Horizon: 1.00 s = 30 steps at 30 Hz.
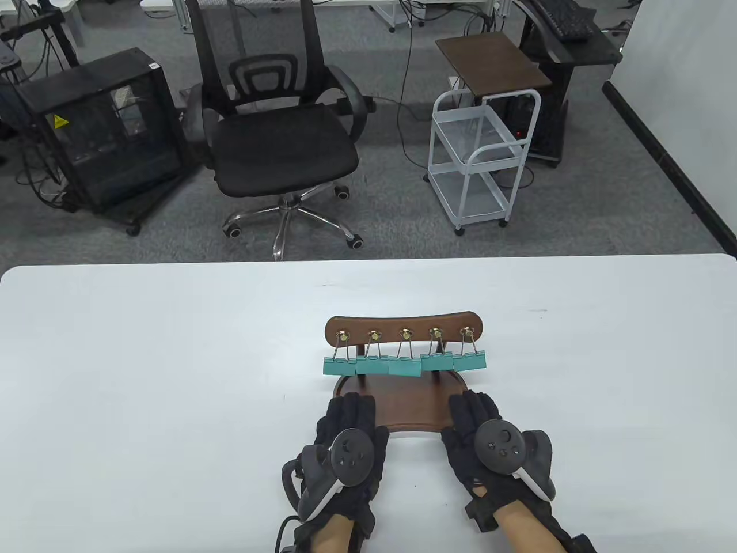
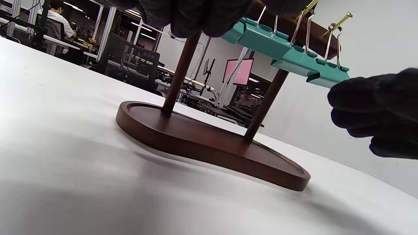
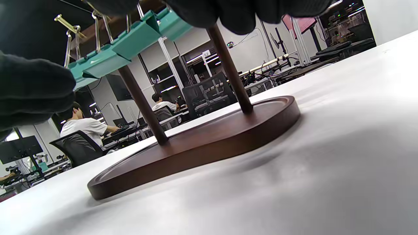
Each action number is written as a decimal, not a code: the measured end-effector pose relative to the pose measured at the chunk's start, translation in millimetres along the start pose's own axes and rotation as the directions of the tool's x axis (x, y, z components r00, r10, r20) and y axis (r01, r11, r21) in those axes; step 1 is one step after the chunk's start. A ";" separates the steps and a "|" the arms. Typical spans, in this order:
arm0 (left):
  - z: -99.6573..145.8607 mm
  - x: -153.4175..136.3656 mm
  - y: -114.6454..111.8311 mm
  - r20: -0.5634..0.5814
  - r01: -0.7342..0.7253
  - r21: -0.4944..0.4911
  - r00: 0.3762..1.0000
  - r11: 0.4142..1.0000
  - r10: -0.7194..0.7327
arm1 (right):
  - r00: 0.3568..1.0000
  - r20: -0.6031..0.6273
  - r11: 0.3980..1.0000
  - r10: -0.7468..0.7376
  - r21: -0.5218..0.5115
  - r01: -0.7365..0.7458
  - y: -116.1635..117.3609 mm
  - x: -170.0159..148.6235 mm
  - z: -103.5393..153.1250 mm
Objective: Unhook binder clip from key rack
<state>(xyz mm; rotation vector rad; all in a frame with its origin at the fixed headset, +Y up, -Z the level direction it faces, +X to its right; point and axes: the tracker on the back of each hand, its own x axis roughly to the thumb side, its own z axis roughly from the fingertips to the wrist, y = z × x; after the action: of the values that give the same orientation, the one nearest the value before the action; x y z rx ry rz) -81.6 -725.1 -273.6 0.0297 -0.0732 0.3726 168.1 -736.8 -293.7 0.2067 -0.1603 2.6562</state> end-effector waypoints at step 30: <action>-0.5 -6.4 4.9 -0.033 -0.036 0.032 0.999 0.999 0.037 | 0.998 -0.056 0.999 -0.016 -0.051 0.013 -8.4 -13.5 0.8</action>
<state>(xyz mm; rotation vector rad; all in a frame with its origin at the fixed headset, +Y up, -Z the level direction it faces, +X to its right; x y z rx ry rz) -89.3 -722.8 -274.5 0.0536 -0.0348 0.4105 184.0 -735.5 -294.7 0.1155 -0.2063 2.6367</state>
